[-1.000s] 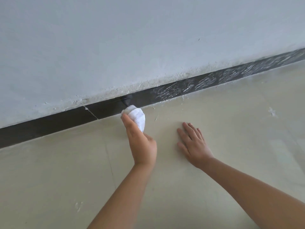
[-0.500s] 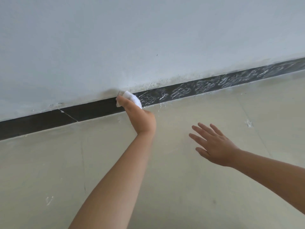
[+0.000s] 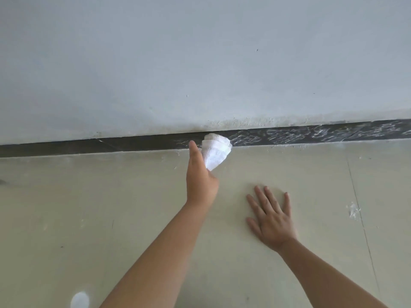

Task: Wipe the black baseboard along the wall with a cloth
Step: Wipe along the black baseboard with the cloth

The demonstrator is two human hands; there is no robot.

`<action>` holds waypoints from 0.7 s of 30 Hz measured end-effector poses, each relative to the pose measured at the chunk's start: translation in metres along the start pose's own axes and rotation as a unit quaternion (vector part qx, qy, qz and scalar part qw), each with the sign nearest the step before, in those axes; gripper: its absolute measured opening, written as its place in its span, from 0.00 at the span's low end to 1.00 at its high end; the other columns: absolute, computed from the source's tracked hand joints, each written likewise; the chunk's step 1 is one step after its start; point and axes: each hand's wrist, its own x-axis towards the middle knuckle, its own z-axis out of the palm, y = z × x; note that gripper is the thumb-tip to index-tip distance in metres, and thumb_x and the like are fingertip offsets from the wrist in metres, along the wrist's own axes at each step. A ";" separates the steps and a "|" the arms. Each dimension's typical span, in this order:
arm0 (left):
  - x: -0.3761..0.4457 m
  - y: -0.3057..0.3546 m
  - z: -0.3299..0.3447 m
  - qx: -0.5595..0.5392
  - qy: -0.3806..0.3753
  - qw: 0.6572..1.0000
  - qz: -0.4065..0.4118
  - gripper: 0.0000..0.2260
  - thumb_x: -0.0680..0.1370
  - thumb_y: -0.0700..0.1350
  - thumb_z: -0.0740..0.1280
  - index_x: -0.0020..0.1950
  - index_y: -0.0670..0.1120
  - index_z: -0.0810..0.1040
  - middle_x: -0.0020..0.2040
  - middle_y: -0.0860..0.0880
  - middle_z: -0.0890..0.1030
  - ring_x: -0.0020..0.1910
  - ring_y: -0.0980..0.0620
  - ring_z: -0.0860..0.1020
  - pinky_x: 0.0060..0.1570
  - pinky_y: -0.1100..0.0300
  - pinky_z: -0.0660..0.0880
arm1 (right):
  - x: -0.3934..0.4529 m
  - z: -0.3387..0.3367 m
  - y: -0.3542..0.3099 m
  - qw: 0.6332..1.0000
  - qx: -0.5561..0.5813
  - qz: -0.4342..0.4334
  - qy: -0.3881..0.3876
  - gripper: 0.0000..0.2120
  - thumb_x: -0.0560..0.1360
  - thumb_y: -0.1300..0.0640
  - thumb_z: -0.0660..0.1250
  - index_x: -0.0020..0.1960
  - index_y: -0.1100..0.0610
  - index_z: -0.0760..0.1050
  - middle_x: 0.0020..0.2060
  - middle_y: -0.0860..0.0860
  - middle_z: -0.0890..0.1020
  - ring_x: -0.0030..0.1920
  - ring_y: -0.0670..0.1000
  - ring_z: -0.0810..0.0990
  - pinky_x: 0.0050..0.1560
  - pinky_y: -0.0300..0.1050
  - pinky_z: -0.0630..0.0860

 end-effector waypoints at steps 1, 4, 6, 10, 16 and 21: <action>-0.003 -0.002 -0.007 0.004 0.022 0.999 -0.030 0.31 0.75 0.29 0.53 0.74 0.45 0.44 0.74 0.45 0.57 0.72 0.47 0.59 0.60 0.68 0.55 | 0.000 -0.004 0.000 1.000 0.008 0.006 0.001 0.34 0.79 0.42 0.36 0.58 0.54 0.78 0.61 0.55 0.77 0.62 0.57 0.74 0.66 0.61 0.51; -0.009 -0.010 -0.030 0.010 0.077 0.990 -0.121 0.30 0.76 0.31 0.53 0.74 0.45 0.44 0.72 0.44 0.61 0.69 0.44 0.62 0.57 0.65 0.59 | 0.001 0.000 0.003 1.000 -0.005 0.000 -0.016 0.29 0.76 0.40 0.40 0.72 0.49 0.59 0.74 0.52 0.56 0.74 0.56 0.54 0.67 0.63 0.33; -0.010 -0.014 -0.041 0.008 0.104 0.980 -0.166 0.30 0.77 0.33 0.53 0.74 0.47 0.43 0.70 0.42 0.64 0.66 0.42 0.65 0.53 0.62 0.62 | 0.002 0.012 0.007 0.999 -0.033 -0.013 -0.004 0.28 0.77 0.40 0.42 0.75 0.46 0.45 0.75 0.49 0.41 0.74 0.52 0.39 0.58 0.57 0.17; 0.000 -0.023 -0.048 -0.042 0.134 0.971 -0.192 0.26 0.78 0.36 0.54 0.71 0.58 0.56 0.56 0.51 0.70 0.55 0.49 0.69 0.47 0.68 0.65 | 0.004 0.020 0.010 0.999 -0.035 -0.015 0.016 0.28 0.78 0.40 0.44 0.75 0.46 0.44 0.74 0.46 0.38 0.74 0.51 0.37 0.55 0.55 0.15; 0.013 -0.038 -0.040 -0.013 0.122 0.980 -0.155 0.25 0.77 0.34 0.54 0.72 0.53 0.58 0.70 0.45 0.65 0.62 0.46 0.69 0.55 0.62 0.64 | 0.003 0.005 0.003 0.997 -0.018 -0.013 0.070 0.27 0.70 0.44 0.49 0.60 0.54 0.77 0.63 0.55 0.75 0.63 0.59 0.74 0.61 0.68 0.60; 0.025 -0.052 -0.033 0.059 0.114 0.988 -0.082 0.29 0.75 0.31 0.55 0.74 0.45 0.51 0.70 0.41 0.63 0.65 0.43 0.66 0.50 0.65 0.59 | 0.001 0.008 0.003 0.997 -0.012 0.010 0.072 0.30 0.78 0.43 0.42 0.56 0.55 0.80 0.58 0.56 0.79 0.58 0.60 0.78 0.63 0.64 0.60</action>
